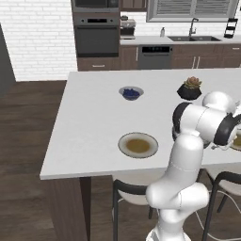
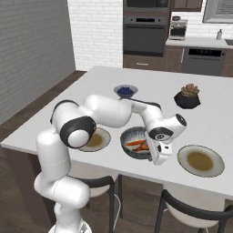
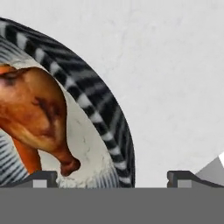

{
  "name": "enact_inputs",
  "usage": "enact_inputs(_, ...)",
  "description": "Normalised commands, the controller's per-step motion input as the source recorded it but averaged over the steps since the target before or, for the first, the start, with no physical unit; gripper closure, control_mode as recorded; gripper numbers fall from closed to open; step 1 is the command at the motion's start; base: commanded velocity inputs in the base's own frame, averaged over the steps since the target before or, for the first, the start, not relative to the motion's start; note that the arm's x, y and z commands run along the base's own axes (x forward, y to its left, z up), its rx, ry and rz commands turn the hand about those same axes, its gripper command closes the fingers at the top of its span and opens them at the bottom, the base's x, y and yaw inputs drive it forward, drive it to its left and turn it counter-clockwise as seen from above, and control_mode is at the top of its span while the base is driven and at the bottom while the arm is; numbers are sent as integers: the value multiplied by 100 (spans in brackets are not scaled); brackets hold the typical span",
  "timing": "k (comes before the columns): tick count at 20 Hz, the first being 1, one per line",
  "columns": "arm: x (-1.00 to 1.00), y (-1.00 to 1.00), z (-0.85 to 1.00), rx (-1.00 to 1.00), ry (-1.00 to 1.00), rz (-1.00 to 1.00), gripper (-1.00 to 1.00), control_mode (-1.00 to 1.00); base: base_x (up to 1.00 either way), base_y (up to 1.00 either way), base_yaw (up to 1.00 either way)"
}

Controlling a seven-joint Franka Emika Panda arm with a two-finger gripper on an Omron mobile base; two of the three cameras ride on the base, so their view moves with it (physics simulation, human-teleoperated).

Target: Pick the chicken drumstick and carrot from their plates and place them in the bowl. Then put the bowl in the fridge.

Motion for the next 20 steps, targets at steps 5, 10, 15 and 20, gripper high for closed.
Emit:
enact_inputs(5,14,0,-29,0,0,0,-100,-100,0,0,0)
enact_inputs(10,0,0,-24,0,0,0,-100,-100,0,0,0)
enact_inputs(15,2,23,-27,0,0,0,100,-100,0,0,0)
enact_inputs(20,1,53,-6,-1,-1,-4,100,-100,0,0,0)
